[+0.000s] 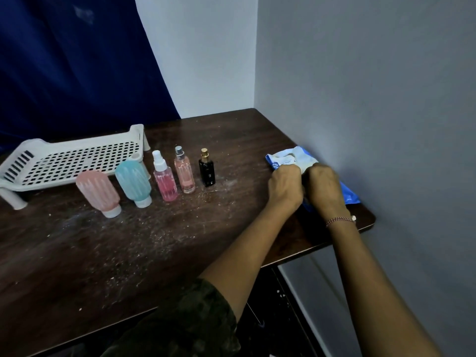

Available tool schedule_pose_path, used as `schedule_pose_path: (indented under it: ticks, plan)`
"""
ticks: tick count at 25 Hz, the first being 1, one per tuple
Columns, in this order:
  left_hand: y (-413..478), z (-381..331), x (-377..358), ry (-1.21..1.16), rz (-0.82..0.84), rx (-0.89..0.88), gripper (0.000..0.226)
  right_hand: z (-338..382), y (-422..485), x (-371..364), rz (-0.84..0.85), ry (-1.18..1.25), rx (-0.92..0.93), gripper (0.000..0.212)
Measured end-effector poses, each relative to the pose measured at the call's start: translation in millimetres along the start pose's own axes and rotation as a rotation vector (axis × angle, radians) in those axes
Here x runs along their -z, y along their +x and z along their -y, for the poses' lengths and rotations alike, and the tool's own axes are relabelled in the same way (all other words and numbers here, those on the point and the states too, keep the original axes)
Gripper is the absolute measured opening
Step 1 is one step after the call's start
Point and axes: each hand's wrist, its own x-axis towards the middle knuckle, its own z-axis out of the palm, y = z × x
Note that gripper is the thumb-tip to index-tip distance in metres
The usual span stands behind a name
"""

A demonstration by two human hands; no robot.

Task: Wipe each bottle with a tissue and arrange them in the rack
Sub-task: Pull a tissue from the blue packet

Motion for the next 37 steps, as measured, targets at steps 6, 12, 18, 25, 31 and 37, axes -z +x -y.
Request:
schedule_pose_path:
  ticks: [6, 12, 18, 25, 31, 37]
  plan:
    - [7, 9, 11, -0.119, -0.148, -0.062, 0.019, 8, -4, 10, -0.2, 0.137, -0.062, 0.014]
    - [-12, 32, 51, -0.26, -0.313, -0.11, 0.013, 37, -9, 30, -0.248, 0.558, -0.136, 0.007]
    - [-52, 75, 89, -0.589, -0.197, 0.154, 0.006, 85, -38, 30, 0.209, 1.297, -0.211, 0.016]
    - [-123, 138, 120, -0.731, -0.301, 0.175, 0.004, 161, -78, 1, 0.246, 1.326, -0.209, 0.007]
    - [-161, 193, 145, -0.534, -0.713, 0.203, 0.005, 232, -96, -40, 0.103, 1.308, -0.18, 0.011]
    - [-145, 256, 167, -0.557, -0.86, 0.251, 0.046, 248, -119, -56, 0.003, 1.009, -0.016, 0.02]
